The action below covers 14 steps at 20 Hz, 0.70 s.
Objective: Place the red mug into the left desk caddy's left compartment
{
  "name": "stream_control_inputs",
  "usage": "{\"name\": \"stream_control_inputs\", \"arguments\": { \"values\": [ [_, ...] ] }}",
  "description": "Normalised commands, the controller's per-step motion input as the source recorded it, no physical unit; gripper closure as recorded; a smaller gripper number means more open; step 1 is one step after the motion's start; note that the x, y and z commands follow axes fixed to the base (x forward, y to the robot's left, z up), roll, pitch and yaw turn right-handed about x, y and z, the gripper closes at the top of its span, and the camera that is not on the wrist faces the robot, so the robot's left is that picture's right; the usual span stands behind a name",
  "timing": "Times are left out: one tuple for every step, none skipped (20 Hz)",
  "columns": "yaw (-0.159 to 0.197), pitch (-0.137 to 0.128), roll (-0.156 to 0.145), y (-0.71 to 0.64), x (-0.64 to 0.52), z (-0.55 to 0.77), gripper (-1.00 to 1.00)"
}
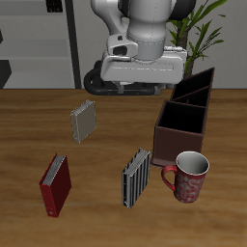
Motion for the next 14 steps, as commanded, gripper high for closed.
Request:
{"name": "stream_control_inputs", "arguments": {
  "values": [
    [0.006, -0.017, 0.008, 0.52, 0.48, 0.02, -1.00],
    [-0.028, 0.026, 0.065, 0.62, 0.39, -0.02, -1.00],
    [0.001, -0.070, -0.058, 0.55, 0.39, 0.10, -1.00],
    [0.000, -0.025, 0.031, 0.49, 0.27, -0.01, -1.00],
    [0.036, -0.014, 0.084, 0.70, 0.37, 0.02, -1.00],
    [-0.063, -0.037, -0.061, 0.66, 0.48, 0.00, -1.00],
    [0.050, -0.032, 0.034, 0.51, 0.23, 0.00, -1.00],
    [-0.078, 0.011, -0.019, 0.40, 0.37, -0.01, -1.00],
    [0.000, 0.000, 0.000, -0.02, -0.03, -0.01, -1.00],
    [-0.090, -0.027, -0.041, 0.33, 0.22, 0.02, -1.00],
    [-0.001, -0.066, -0.038, 0.96, 0.78, -0.04, -1.00],
    [0.000, 0.000, 0.000, -0.06, -0.07, 0.00, -1.00],
    [-0.064, 0.031, -0.004, 0.39, 0.42, -0.12, -1.00],
    [-0.064, 0.000, -0.095, 0.35, 0.33, -0.07, -1.00]
  ]
}}
